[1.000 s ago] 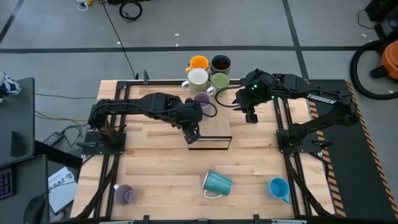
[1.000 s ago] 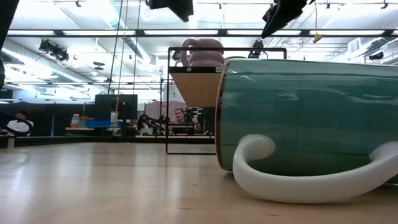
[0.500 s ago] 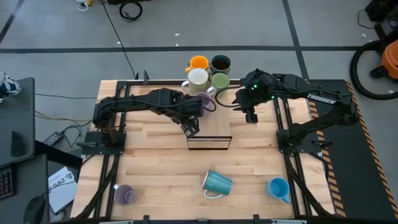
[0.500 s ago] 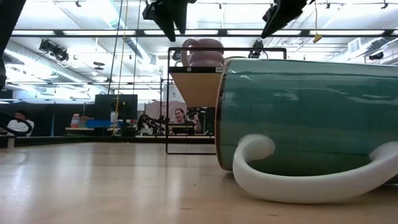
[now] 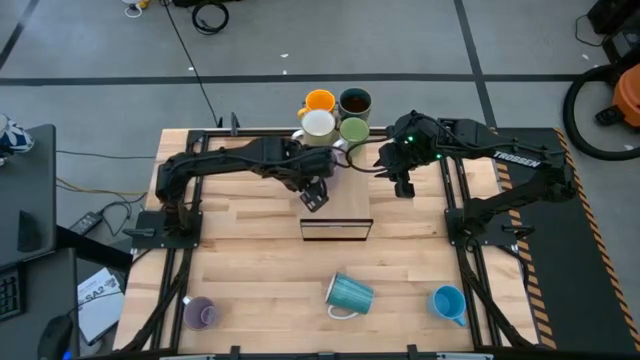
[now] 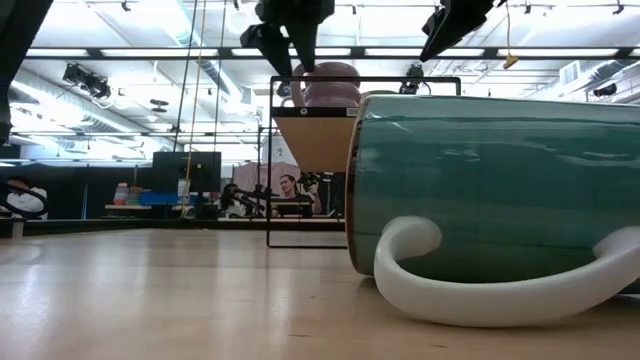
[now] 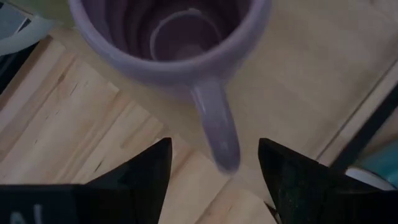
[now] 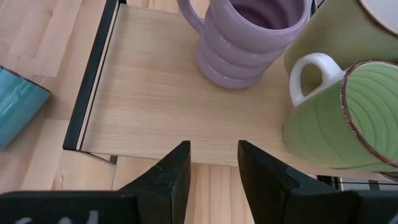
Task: Place coffee mugs
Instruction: Put the right purple mug on the shelf
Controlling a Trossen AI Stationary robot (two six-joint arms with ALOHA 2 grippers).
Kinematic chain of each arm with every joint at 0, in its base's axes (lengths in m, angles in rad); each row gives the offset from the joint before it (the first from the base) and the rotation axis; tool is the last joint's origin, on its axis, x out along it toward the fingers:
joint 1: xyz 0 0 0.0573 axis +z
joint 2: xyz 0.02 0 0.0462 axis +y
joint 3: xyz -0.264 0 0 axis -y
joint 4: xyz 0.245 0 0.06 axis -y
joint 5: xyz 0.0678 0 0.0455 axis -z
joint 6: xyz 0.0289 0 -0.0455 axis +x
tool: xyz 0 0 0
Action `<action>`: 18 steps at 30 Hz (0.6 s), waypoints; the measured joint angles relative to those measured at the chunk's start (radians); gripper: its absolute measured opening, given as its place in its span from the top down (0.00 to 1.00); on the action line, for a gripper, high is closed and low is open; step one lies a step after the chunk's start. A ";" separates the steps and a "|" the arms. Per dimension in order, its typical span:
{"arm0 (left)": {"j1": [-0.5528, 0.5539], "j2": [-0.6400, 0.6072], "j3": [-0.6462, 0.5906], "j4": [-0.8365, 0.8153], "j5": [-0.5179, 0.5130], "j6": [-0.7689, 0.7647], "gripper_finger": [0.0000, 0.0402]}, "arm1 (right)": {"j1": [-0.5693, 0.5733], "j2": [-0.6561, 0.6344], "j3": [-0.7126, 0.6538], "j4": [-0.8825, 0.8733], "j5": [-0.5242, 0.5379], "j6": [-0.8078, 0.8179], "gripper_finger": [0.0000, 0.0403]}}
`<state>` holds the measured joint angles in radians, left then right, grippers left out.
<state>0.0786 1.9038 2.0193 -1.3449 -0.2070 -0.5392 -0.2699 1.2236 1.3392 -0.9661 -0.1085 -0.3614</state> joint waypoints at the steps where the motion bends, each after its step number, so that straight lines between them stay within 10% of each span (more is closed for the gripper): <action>1: 0.005 0.002 0.000 0.000 0.000 0.000 0.39 | 0.000 0.000 0.000 0.000 0.000 0.000 0.66; 18: 0.017 0.003 0.000 0.005 -0.026 -0.026 0.67 | 0.000 0.000 0.000 0.000 0.000 0.000 0.66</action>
<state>0.0956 1.9068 2.0193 -1.3396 -0.2325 -0.5648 -0.2699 1.2236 1.3392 -0.9661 -0.1081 -0.3618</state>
